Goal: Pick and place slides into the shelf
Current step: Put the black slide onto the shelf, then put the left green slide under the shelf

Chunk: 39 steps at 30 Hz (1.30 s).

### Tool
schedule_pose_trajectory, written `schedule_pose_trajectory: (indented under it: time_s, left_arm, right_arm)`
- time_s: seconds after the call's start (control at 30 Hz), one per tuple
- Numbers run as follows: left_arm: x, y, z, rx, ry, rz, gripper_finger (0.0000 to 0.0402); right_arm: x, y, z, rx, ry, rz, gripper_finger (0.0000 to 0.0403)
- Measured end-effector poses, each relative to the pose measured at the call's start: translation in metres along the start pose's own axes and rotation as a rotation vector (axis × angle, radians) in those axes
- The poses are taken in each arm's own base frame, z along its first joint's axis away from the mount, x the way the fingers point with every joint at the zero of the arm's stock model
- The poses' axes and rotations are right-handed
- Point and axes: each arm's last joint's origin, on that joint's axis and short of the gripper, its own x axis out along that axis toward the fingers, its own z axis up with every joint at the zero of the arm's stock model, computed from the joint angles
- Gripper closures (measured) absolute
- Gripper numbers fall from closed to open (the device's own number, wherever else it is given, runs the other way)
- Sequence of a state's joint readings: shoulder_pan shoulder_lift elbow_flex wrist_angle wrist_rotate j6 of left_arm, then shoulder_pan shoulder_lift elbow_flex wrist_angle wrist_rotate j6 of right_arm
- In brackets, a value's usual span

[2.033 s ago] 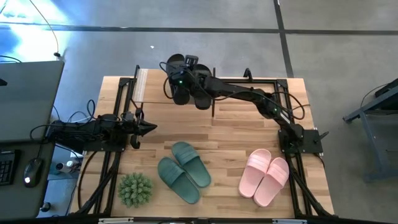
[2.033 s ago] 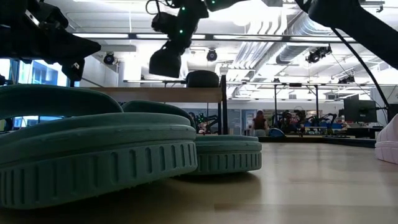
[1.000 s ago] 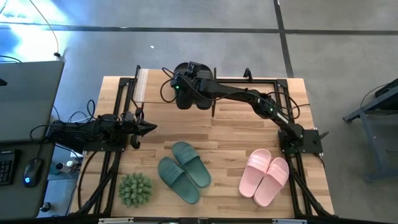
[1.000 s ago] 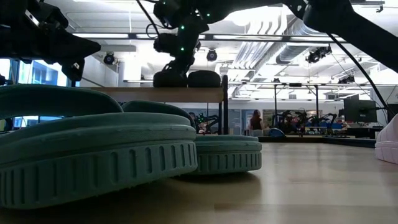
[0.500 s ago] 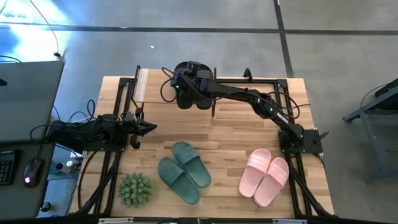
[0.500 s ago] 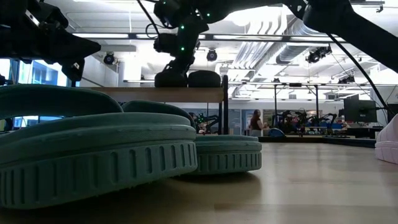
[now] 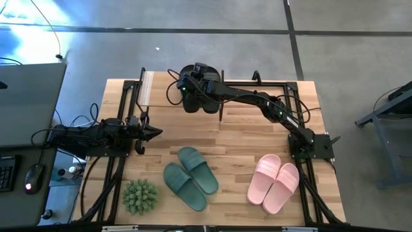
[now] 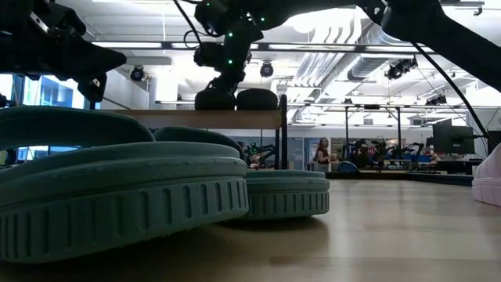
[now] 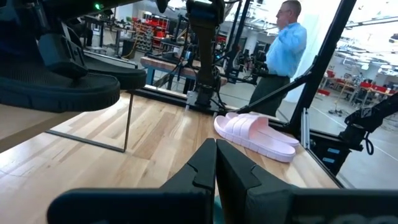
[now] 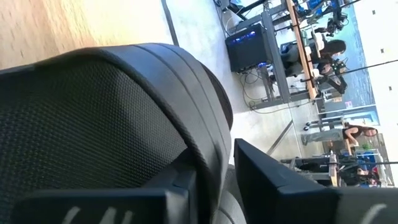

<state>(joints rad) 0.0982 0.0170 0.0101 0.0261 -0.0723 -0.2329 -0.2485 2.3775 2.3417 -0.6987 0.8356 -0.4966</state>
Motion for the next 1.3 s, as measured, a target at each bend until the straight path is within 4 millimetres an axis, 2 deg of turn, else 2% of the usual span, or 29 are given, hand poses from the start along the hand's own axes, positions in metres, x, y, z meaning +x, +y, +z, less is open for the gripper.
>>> schedule_pose_trajectory:
  time_s: [0.53,0.87,1.3]
  left_arm:
    - [0.0,0.0,0.0,-0.008,0.001,-0.001,0.0401]
    - [0.0,0.0,0.0,-0.008,0.006,-0.012,0.0401]
    - [0.0,0.0,0.0,-0.007,0.006,-0.011,0.0401]
  right_arm:
    - [-0.001,0.001,0.001,0.008,-0.01,0.015,0.0247]
    - [-0.003,0.003,0.002,0.007,-0.014,0.018,0.0244]
    - [-0.027,-0.007,0.001,0.03,-0.022,0.091,0.0244]
